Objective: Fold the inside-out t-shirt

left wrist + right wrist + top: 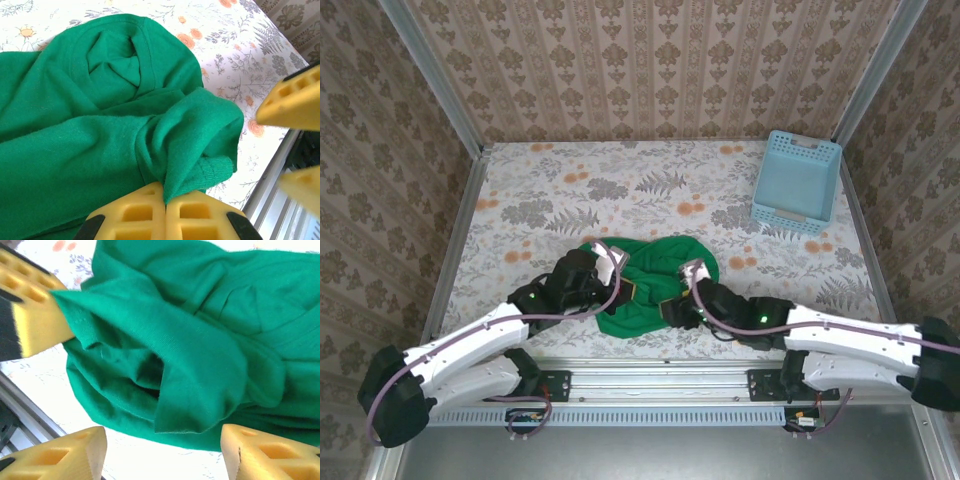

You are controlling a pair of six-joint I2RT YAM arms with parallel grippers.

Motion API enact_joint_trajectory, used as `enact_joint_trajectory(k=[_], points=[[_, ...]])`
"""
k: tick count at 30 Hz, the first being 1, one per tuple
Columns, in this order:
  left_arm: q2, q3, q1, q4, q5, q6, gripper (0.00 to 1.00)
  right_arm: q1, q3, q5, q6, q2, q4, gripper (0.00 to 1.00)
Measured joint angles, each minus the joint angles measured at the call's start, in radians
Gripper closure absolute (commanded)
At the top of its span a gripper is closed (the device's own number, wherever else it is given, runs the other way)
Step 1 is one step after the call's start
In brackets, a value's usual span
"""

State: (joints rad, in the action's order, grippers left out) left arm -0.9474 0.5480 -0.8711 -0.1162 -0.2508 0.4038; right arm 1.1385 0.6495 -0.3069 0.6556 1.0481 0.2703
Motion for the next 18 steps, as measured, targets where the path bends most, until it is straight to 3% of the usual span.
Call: enact_joint_trajectory(k=[4, 13, 18], points=[[0.000, 0.001, -0.006, -0.001, 0.000, 0.001, 1.00, 0.014, 0.039, -0.080, 0.049, 0.137, 0.025, 0.28], [0.000, 0.002, -0.011, -0.009, 0.013, 0.001, 1.00, 0.014, 0.158, -0.252, 0.116, 0.221, 0.169, 0.61], [0.000, 0.002, -0.011, -0.011, 0.023, 0.000, 1.00, -0.003, 0.159, -0.296, 0.140, 0.178, 0.287, 0.69]])
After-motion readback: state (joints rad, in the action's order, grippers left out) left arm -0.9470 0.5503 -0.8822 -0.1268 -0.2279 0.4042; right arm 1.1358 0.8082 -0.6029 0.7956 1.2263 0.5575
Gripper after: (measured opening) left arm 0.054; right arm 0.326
